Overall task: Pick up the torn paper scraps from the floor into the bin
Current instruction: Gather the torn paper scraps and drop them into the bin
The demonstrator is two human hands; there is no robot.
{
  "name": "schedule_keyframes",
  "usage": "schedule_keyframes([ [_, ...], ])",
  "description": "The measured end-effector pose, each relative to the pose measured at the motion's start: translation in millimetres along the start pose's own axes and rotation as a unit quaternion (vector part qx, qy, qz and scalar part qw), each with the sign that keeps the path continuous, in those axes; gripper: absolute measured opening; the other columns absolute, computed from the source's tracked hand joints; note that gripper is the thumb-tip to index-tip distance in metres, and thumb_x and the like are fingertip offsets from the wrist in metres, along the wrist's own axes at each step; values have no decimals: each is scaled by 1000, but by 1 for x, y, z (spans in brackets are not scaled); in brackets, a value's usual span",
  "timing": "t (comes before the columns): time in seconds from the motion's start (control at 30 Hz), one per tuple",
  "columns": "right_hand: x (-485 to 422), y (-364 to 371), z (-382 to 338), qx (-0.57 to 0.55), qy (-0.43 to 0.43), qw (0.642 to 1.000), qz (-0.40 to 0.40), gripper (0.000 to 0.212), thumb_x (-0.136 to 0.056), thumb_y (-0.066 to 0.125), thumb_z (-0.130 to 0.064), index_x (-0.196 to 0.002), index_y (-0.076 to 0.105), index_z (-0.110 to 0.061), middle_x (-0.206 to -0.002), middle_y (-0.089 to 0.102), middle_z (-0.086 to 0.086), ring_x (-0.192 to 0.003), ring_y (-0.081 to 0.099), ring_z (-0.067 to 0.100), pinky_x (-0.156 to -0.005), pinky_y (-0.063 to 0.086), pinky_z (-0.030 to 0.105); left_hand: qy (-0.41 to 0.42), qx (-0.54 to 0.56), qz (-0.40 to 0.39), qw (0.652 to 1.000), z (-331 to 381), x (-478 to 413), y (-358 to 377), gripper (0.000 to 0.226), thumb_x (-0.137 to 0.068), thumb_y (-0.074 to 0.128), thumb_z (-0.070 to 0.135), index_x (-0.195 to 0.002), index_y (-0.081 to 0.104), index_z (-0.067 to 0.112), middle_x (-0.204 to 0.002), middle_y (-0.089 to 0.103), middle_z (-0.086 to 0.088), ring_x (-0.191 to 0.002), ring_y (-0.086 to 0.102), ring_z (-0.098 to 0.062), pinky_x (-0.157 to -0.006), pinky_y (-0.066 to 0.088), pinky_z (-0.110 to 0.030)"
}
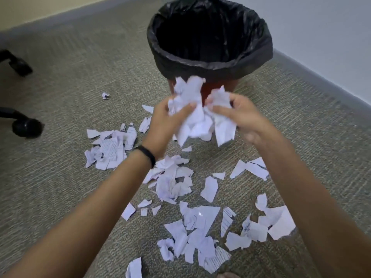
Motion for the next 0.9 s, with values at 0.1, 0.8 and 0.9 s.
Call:
schedule_keyframes([
  [0.1,-22,-12,-30,-173,-12,984,40,11,-83,63,-5,-92,64,-12,-71,73,-4,-62,66,9,-62,57,25,10,56,30,998,31,-39,9,15,-88,64,18,-101,59,13,-100,69,-2,-94,68,-15,-84,56,-32],
  [0.8,-42,-1,-103,-407,-24,910,73,55,-89,40,6,-142,21,5,-153,10,23,-143,10,39,-113,19,53,-34,261,17,965,107,-59,25,45,-97,48,19,-137,34,4,-135,42,-25,-107,62,-30,-83,58,-34],
  [0.9,-38,-8,-100,-370,-95,923,46,45,-90,38,5,-135,39,1,-147,32,23,-138,31,33,-102,41,39,16,203,-9,979,101,-43,17,30,-100,42,16,-127,48,8,-118,62,-14,-88,68,-18,-74,59,-28],
])
Point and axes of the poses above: each hand's wrist, its own x-axis away from the middle knuckle, its own y-axis out of the palm, z = x × y, the point moved 1 cm from there along -x, towards the middle knuckle
